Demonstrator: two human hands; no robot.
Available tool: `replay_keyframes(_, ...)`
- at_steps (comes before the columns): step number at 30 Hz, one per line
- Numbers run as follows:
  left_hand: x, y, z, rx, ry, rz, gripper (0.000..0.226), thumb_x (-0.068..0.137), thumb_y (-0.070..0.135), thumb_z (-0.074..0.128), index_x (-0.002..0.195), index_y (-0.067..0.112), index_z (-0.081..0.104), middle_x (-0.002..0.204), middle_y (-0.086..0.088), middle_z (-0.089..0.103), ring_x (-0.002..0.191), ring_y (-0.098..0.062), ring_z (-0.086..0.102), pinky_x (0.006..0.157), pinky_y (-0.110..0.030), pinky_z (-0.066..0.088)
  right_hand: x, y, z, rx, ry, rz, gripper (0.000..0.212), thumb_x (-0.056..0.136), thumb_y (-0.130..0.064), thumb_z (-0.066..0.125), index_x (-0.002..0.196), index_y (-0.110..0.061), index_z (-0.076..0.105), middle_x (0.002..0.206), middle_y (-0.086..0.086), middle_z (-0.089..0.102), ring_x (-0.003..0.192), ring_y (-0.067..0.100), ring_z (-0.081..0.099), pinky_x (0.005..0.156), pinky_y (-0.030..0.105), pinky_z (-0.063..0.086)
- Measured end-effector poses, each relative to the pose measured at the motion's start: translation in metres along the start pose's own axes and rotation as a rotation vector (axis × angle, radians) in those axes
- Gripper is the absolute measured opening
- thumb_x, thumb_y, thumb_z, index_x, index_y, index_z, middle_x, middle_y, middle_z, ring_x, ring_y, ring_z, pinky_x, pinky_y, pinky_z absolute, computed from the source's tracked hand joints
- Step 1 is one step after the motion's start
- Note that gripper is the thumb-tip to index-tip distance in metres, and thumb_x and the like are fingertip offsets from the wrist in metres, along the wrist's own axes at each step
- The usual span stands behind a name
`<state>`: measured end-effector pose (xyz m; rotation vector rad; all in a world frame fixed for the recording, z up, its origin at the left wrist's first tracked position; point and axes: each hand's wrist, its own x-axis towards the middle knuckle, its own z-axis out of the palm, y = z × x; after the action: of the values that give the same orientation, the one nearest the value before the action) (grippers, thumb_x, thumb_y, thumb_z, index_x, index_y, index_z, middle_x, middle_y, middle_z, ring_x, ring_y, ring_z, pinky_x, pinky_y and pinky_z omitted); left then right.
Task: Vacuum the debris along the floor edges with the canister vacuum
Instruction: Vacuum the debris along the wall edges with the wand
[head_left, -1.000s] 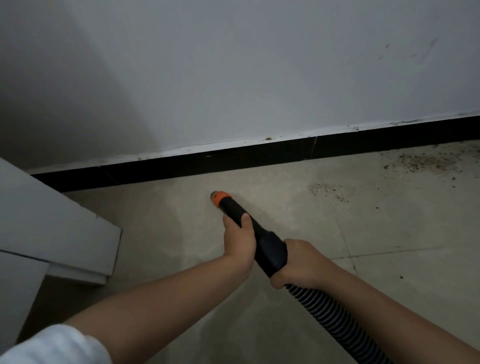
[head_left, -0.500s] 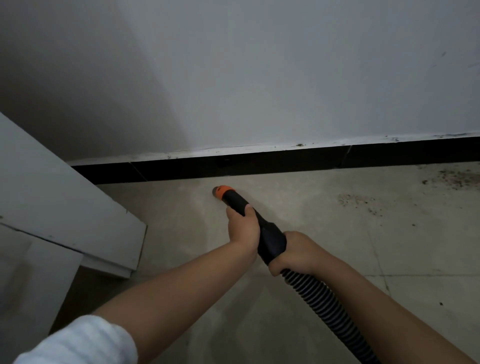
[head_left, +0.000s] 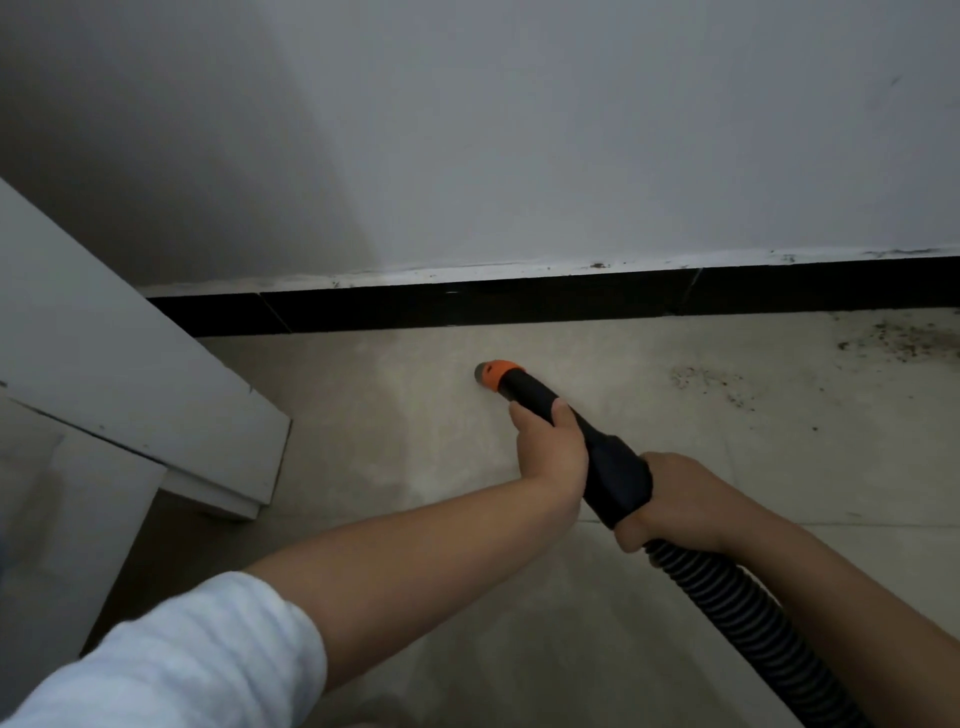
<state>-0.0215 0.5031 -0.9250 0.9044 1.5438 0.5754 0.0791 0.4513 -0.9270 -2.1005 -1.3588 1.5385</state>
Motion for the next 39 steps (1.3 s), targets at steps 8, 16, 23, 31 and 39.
replay_keyframes(8,0.017,-0.005,-0.035,0.006,0.118,0.035,0.053,0.101,0.028,0.032,0.149,0.017,0.013,0.138,-0.011,0.045,0.120,-0.029,0.049,0.097,-0.035,0.041,0.024,-0.026,0.027,-0.089,-0.069,-0.076,0.030,0.064,-0.012,0.075,0.071,-0.016,0.046,0.073,-0.003,0.050,0.061,0.009,0.050,0.049,0.019,0.037)
replay_keyframes(16,0.043,0.000,-0.068,0.001,0.202,0.115,0.050,0.101,0.026,0.034,0.148,0.017,0.019,0.138,-0.008,0.045,0.121,-0.028,0.048,0.099,-0.036,0.040,0.055,-0.052,0.056,-0.004,-0.049,-0.126,0.032,0.063,-0.012,0.075,0.073,-0.018,0.045,0.076,-0.003,0.051,0.063,0.008,0.051,0.048,0.020,0.037)
replay_keyframes(23,0.058,-0.002,-0.083,-0.050,0.297,0.047,0.044,0.100,0.026,0.036,0.142,0.014,0.029,0.131,-0.012,0.050,0.116,-0.030,0.052,0.095,-0.038,0.043,0.076,-0.068,0.063,0.019,-0.132,-0.081,0.027,0.063,-0.009,0.074,0.074,-0.014,0.050,0.078,0.001,0.054,0.064,0.013,0.054,0.049,0.021,0.041)
replay_keyframes(31,0.073,0.007,-0.099,-0.097,0.342,0.032,0.044,0.099,0.026,0.039,0.140,0.011,0.032,0.130,-0.014,0.051,0.115,-0.032,0.053,0.099,-0.043,0.044,0.090,-0.086,0.071,0.136,-0.144,-0.099,0.024,0.060,-0.004,0.072,0.074,-0.009,0.053,0.078,0.007,0.056,0.066,0.020,0.057,0.054,0.027,0.047)
replay_keyframes(39,0.097,0.019,-0.124,-0.066,0.365,0.028,0.045,0.098,0.026,0.043,0.138,0.008,0.036,0.132,-0.014,0.051,0.117,-0.032,0.052,0.100,-0.041,0.044,0.114,-0.109,0.082,0.251,-0.214,-0.098,0.031,0.051,-0.007,0.073,0.078,-0.005,0.057,0.081,0.013,0.058,0.072,0.031,0.061,0.072,0.042,0.054)
